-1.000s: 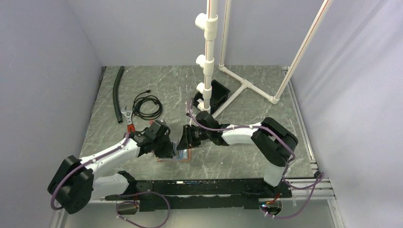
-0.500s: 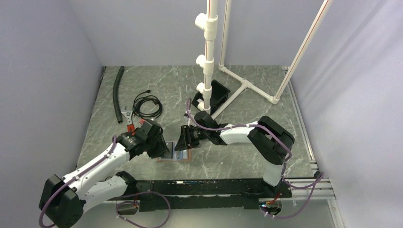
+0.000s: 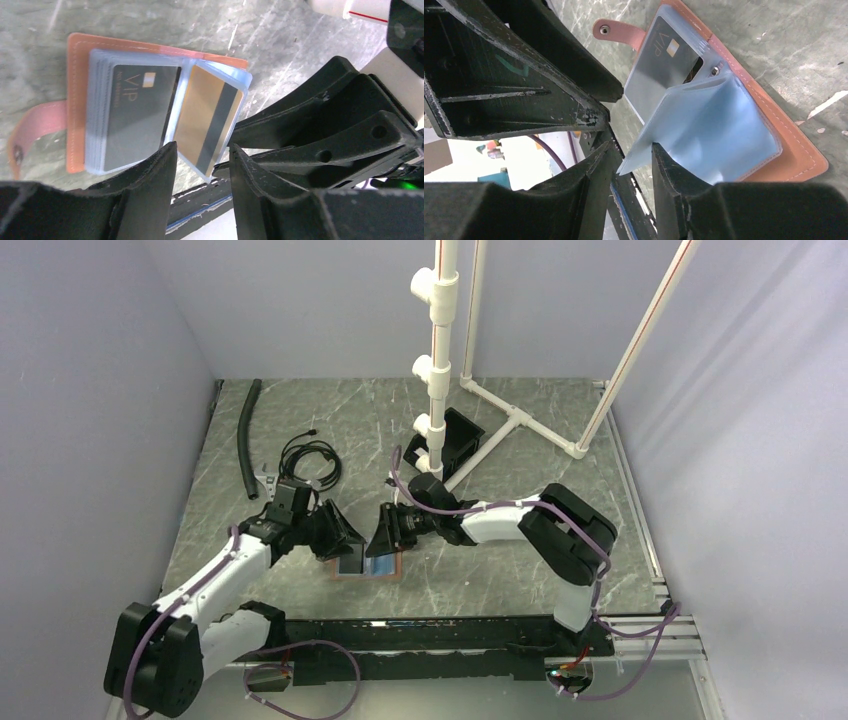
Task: Put the credit cards into the card holder
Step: Turn over the card holder at the center of the board.
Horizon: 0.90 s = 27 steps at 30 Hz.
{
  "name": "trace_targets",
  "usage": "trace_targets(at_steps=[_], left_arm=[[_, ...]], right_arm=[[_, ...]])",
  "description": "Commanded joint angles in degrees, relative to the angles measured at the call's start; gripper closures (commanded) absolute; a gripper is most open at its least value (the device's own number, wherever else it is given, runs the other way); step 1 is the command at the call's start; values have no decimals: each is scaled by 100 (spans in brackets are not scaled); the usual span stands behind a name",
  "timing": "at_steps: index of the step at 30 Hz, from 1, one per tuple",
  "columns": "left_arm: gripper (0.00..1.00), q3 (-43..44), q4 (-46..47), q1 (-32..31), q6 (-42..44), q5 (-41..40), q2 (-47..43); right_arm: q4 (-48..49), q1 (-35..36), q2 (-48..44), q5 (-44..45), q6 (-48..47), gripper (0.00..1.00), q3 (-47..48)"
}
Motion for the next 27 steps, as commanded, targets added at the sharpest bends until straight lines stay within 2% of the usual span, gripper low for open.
trace_targets(at_steps=[1,9,13,17,21,27], left_arm=[[52,-108,894,77,-47,805,225],[55,-204,1031,85,-104,868,280],[51,-128,791,85,38,735,174],[53,-31,548,85,220,586,217],[57,-83,676,85,306,699,391],[59,-99,790,85,409,640,555]], right_arm=[[394,35,79,-182,38,64,204],[620,35,143,-306,114,71,173],[582,52,196,-299,98,67,212],[589,52,202,-251,88,68,178],[599,63,218,-262,104,71,176],[610,76,213,-285,99,82,153]])
